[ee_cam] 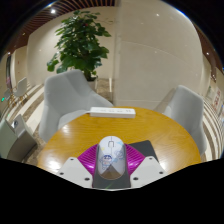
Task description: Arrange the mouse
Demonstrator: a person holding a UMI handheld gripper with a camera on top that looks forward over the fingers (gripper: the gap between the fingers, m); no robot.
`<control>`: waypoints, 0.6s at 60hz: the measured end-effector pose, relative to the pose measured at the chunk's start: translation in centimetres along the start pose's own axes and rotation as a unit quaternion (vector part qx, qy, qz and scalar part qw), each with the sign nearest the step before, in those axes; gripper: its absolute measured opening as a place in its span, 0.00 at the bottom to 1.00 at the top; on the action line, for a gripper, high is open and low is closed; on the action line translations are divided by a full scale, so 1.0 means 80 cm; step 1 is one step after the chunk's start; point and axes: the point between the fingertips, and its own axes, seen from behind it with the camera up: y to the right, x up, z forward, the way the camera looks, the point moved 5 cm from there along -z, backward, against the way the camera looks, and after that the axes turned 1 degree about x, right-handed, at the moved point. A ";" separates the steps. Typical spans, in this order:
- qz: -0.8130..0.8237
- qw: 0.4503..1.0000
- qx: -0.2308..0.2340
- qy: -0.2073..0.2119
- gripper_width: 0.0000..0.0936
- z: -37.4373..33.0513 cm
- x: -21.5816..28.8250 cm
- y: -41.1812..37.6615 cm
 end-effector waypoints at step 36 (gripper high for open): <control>0.032 0.996 -0.005 -0.082 0.93 0.042 -0.114 0.111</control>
